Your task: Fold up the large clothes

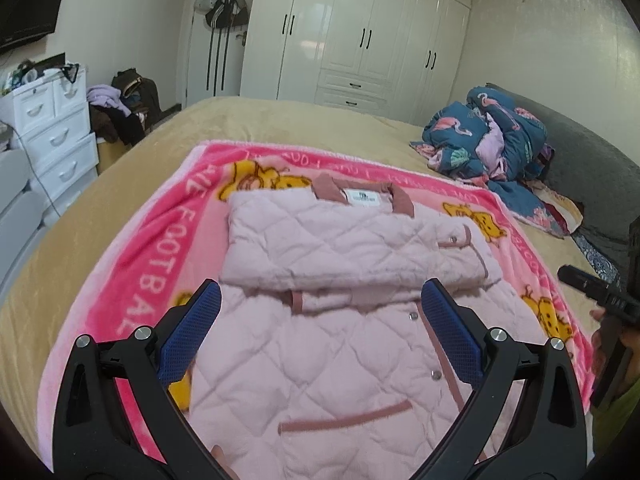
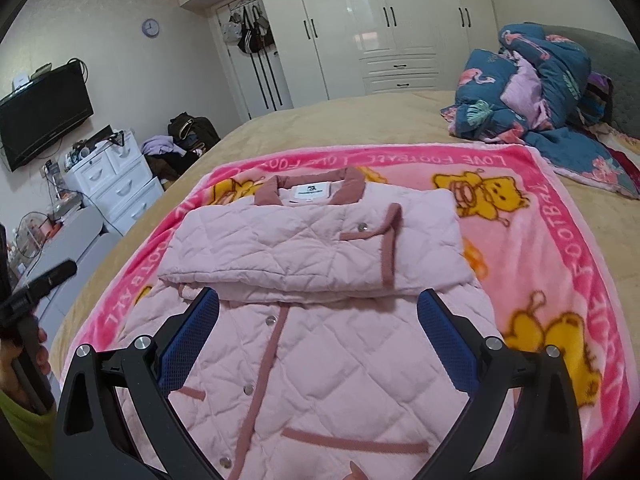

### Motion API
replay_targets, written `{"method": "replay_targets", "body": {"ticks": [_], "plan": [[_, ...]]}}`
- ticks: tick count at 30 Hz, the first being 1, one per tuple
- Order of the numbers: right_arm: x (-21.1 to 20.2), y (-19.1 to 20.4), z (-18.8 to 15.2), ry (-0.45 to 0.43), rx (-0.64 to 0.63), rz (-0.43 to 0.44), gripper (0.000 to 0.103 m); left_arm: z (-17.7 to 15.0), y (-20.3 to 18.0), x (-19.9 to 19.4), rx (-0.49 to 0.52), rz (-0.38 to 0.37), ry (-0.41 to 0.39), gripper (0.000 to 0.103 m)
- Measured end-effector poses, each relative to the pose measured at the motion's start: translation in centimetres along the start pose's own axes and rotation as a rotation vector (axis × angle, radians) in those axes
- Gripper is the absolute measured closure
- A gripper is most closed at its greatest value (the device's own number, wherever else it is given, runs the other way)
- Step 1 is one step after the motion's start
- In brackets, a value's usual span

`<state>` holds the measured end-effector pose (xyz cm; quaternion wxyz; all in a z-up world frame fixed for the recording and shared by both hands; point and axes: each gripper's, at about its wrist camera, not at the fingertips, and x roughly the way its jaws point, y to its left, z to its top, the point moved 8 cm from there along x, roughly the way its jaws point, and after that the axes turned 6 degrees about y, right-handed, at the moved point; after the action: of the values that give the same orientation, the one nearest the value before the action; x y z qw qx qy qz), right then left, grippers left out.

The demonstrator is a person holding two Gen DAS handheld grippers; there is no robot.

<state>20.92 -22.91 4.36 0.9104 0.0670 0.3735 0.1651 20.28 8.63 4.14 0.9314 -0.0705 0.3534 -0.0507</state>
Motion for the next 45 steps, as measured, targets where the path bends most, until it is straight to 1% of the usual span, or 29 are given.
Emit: {"method": "replay_targets", "body": {"ticks": [7, 18, 25, 31, 36, 40, 45], "plan": [[-1.4, -1.2, -1.8, 0.018, 0.005, -0.002, 0.004, -3.5, 0.2, -0.3, -0.018, 0.011, 0.052, 0.009], [-2.0, -3.1, -5.0, 0.071, 0.048, -0.001, 0.004, -8.5, 1.8, -1.2, -0.048, 0.07, 0.139, 0.009], [-2.1, -3.4, -6.8, 0.105, 0.051, 0.013, 0.004, -11.0, 2.8, -2.1, -0.069, 0.102, 0.185, 0.009], [-2.0, -4.0, -8.5, 0.14, 0.057, 0.022, 0.004, -12.5, 3.7, -2.7, -0.092, 0.109, 0.229, 0.009], [-2.1, -4.8, -9.7, 0.165, 0.071, 0.025, 0.004, -13.8, 4.0, -2.5, -0.082, 0.112, 0.291, 0.009], [-2.6, -5.4, -10.3, 0.172, 0.073, 0.026, 0.004, -15.3, 4.2, -2.3, -0.084, 0.092, 0.351, 0.009], [-2.8, -6.2, -10.9, 0.187, 0.077, 0.021, 0.004, -16.8, 5.4, -1.7, -0.133, 0.073, 0.429, 0.009]]}}
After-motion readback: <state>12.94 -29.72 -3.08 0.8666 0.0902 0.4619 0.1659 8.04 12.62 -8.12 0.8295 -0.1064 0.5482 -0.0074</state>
